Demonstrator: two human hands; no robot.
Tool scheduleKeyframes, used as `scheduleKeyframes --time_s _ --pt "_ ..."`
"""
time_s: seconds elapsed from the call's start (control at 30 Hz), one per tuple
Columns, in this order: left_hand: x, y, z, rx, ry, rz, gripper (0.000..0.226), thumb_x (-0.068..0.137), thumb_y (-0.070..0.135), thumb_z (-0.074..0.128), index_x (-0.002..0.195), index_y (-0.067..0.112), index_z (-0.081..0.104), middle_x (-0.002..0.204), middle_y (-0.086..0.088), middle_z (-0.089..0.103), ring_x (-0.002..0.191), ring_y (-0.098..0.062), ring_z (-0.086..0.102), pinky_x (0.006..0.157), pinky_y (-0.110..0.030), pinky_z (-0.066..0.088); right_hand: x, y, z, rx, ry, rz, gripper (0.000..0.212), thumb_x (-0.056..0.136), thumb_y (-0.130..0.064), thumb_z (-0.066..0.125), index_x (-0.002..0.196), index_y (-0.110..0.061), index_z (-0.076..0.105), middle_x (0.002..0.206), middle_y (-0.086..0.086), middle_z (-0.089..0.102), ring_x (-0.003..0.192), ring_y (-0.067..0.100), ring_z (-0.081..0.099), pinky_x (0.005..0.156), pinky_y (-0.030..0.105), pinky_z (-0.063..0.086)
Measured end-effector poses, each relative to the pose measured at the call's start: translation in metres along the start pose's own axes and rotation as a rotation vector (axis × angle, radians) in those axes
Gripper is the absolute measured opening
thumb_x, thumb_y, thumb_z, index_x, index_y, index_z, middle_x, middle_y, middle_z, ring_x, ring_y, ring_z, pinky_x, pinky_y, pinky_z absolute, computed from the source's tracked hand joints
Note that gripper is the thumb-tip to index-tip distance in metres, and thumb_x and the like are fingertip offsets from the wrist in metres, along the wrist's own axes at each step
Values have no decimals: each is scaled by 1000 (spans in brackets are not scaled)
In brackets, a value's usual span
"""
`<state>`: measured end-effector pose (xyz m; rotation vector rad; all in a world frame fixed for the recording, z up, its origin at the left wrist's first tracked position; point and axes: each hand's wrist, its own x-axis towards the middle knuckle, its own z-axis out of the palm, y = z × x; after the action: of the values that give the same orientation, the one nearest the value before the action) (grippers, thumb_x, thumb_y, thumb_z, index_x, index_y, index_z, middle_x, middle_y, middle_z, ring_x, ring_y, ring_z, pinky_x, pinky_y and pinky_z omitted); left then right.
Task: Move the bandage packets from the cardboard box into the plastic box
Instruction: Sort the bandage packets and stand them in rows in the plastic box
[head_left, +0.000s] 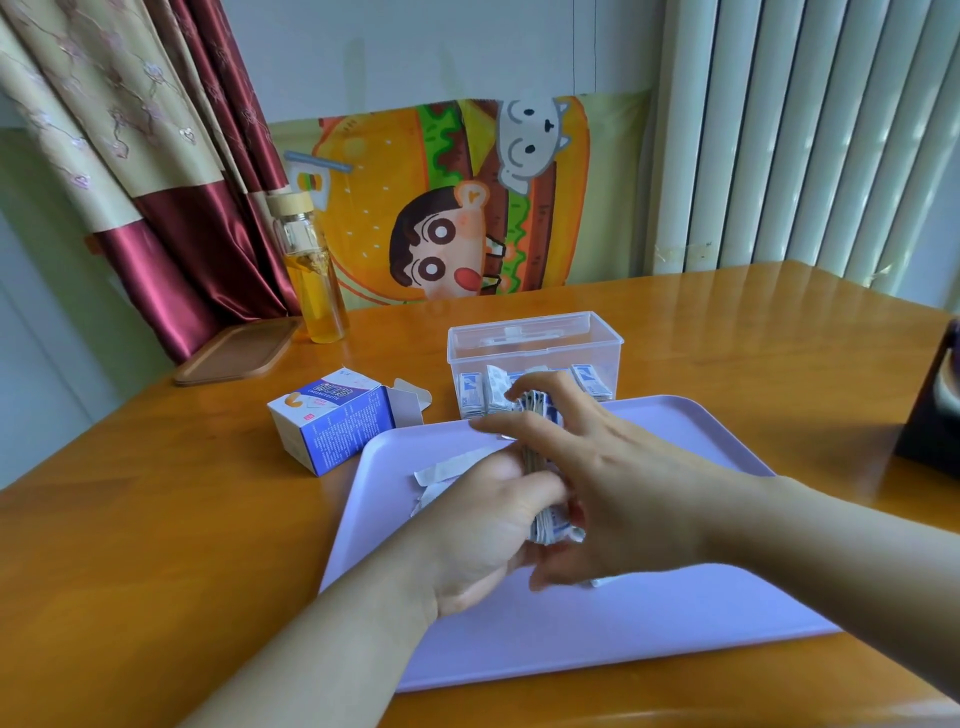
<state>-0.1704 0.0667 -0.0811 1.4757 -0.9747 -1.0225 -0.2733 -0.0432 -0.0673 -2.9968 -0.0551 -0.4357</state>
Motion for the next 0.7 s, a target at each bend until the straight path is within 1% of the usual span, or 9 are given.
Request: scheduleKeyframes --time_s 0.07,0.13,0.2,0.33,0.4,0.47,0.53,0.63,0.7 --pt "0 -2 -1 -28 6 1 34 89 14 53 123 7 52 94 -8 58 86 -24 57 72 -38 50 3 2 2 122 2 31 111 62 -48 80 142 -53 2 141 -24 11 99 -3 38 81 12 43" --pt "-1 -2 -3 -82 -7 -17 25 93 8 48 117 15 57 88 -5 55 77 -19 55 60 -30 48 7 8 -1 446 85 93 97 73 -40 76 139 -60 8 134 -39 26 114 -12 41 86 7 44" --pt "-3 1 -4 -95 -12 -20 22 94 8 50 108 21 60 82 1 52 69 -10 50 50 -21 42 9 12 -15 647 45 173 79 74 -56 67 135 -60 18 130 -32 42 113 -8 47 87 13 47" --pt "-2 4 -3 -44 19 -16 21 92 8 54 107 23 57 80 3 45 71 -9 46 48 -17 37 12 10 -33 601 30 244 63 70 -64 48 129 -41 44 114 -21 54 80 -3 62 75 19 48" --pt "-1 5 1 5 11 15 27 91 5 54 109 24 56 80 2 44 71 -9 44 50 -17 38 16 6 -29 560 34 251 56 76 -61 48 124 -33 51 109 -22 55 79 -9 58 74 14 44" --pt "-1 7 4 54 16 59 25 90 1 54 98 25 57 81 -2 43 73 -12 41 50 -18 38 18 5 -22 495 57 250 29 86 -49 53 110 -33 57 102 -21 59 82 -9 56 73 11 42" --pt "-1 7 6 124 57 89 19 89 0 54 89 20 54 83 -6 43 73 -17 41 52 -20 39 18 2 -18 487 111 256 12 91 -36 55 101 -31 60 93 -16 64 80 -4 57 70 13 45" --pt "1 5 4 208 139 115 8 88 8 57 88 12 50 78 -3 46 66 -19 44 57 -25 41 19 0 -13 537 201 275 10 96 -27 48 103 -28 54 76 -16 56 71 -6 52 64 10 41" --pt "-1 7 3 256 179 148 8 89 15 58 87 13 51 72 1 47 58 -12 47 59 -24 43 20 -1 -9 550 243 275 11 98 -24 43 104 -28 50 78 -15 53 73 -6 50 65 9 39"
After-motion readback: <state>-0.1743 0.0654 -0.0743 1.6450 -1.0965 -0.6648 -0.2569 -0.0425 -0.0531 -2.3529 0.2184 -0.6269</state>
